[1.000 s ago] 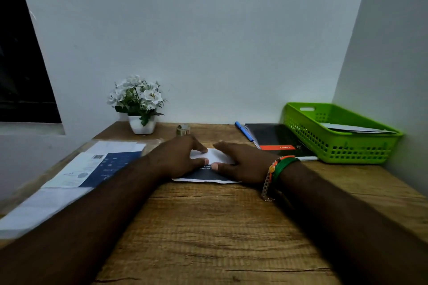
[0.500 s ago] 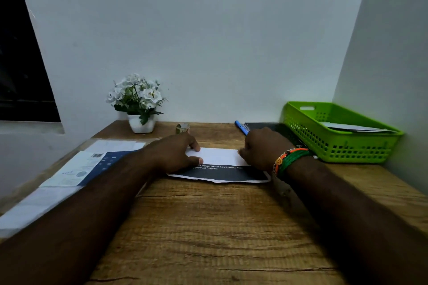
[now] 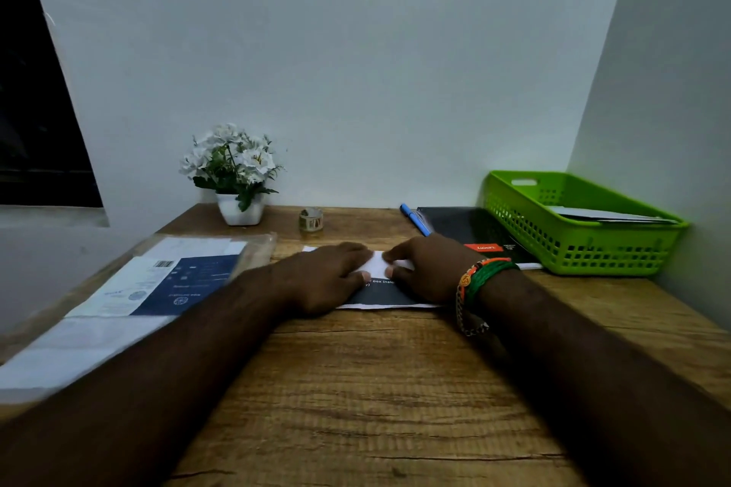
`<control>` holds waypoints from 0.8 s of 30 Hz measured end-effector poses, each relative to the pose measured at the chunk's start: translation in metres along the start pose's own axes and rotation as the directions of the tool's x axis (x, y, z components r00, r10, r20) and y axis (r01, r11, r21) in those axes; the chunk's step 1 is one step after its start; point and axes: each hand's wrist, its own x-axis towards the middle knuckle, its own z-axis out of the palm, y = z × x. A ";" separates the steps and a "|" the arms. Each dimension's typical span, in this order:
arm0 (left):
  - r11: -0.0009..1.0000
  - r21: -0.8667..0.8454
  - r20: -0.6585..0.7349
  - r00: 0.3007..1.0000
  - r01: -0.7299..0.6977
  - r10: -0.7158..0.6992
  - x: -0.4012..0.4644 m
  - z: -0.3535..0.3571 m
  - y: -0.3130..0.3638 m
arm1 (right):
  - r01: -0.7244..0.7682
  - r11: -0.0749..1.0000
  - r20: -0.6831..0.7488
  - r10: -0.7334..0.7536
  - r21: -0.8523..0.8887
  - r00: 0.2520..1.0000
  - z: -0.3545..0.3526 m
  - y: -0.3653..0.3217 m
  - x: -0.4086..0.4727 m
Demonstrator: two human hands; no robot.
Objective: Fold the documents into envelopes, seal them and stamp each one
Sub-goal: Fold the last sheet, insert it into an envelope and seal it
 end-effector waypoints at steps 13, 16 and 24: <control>0.977 0.027 -0.272 0.942 0.209 -0.194 -0.001 -0.008 -0.028 | 0.006 0.999 -0.045 -0.004 0.038 0.999 0.003 0.013 0.010; 0.984 0.011 -0.181 0.968 0.178 -0.173 0.001 -0.004 -0.022 | 0.003 0.999 -0.087 0.002 0.049 0.996 0.004 0.019 0.014; 0.965 -0.018 -0.139 0.955 0.263 -0.263 0.006 -0.007 -0.022 | -0.013 0.996 -0.175 0.028 0.088 0.984 0.000 0.020 0.012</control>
